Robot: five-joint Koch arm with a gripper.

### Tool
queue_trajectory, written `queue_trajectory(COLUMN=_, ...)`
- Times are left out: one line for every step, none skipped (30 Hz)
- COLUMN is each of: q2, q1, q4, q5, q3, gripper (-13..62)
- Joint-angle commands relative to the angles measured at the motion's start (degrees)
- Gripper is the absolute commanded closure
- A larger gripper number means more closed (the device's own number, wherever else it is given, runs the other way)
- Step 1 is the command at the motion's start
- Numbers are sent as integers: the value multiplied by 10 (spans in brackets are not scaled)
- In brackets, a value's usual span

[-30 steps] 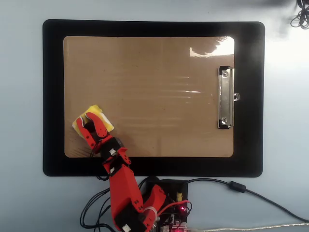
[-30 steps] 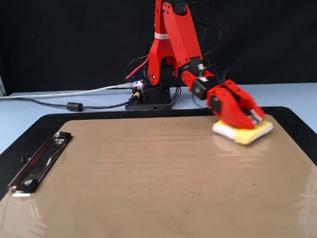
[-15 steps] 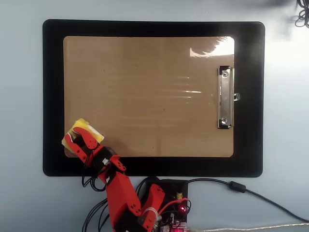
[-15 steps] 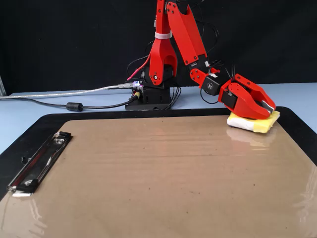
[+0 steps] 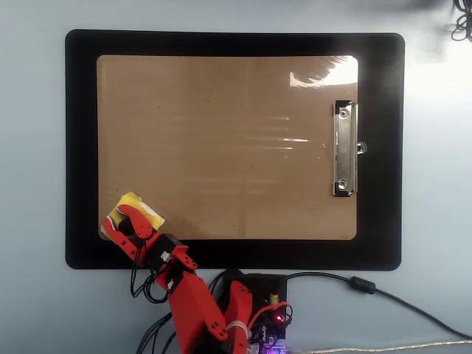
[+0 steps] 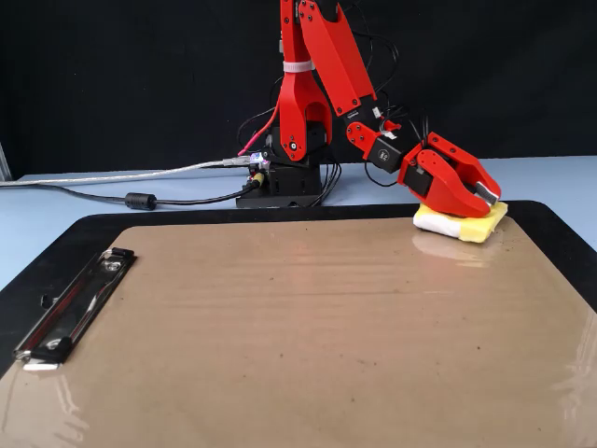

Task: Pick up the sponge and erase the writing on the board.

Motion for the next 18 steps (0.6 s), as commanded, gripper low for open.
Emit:
queue_trajectory(q2=3, q1=-7, q4=-5, q5=-18, q3=4, gripper=160)
queue_trajectory(q2=4, q1=-6, q4=-5, q5=-18, q3=4, gripper=160)
queue_trajectory(q2=10, q1=-4, q4=-4, q5=-18, q3=4, gripper=157)
queue_trajectory(q2=11, q1=0, q4=-5, q5=-19, q3=1, gripper=153)
queue_trajectory(q2=12, q1=7, q4=-5, q5=-20, q3=-2, gripper=152)
queue_trajectory(q2=18, q1=18, q4=-6, q5=-21, q3=-15, gripper=153)
queue_trajectory(q2=22, q1=25, q4=-5, q5=-21, q3=-25, gripper=154)
queue_trajectory(q2=24, q1=31, q4=-4, q5=-21, q3=-32, gripper=154)
queue_trajectory(q2=25, q1=35, q4=-5, q5=-21, q3=-36, gripper=154)
queue_trajectory(q2=32, q1=37, q4=-5, q5=-22, q3=-38, gripper=154)
queue_trajectory(q2=44, q1=38, q4=-5, q5=-22, q3=-39, gripper=153)
queue_trajectory(q2=62, q1=40, q4=-5, q5=-23, q3=-39, gripper=152)
queue_trajectory(q2=82, q1=45, q4=-5, q5=-24, q3=-38, gripper=152)
queue_trajectory(q2=105, q1=54, q4=-5, q5=-26, q3=-37, gripper=151)
queue_trajectory(q2=128, q1=67, q4=-4, q5=-27, q3=-38, gripper=151)
queue_trajectory(q2=152, q1=86, q4=-4, q5=-28, q3=-37, gripper=152)
queue_trajectory(q2=175, q1=112, q4=-4, q5=-26, q3=-39, gripper=154)
queue_trajectory(q2=199, q1=163, q4=-4, q5=-18, q3=-39, gripper=155)
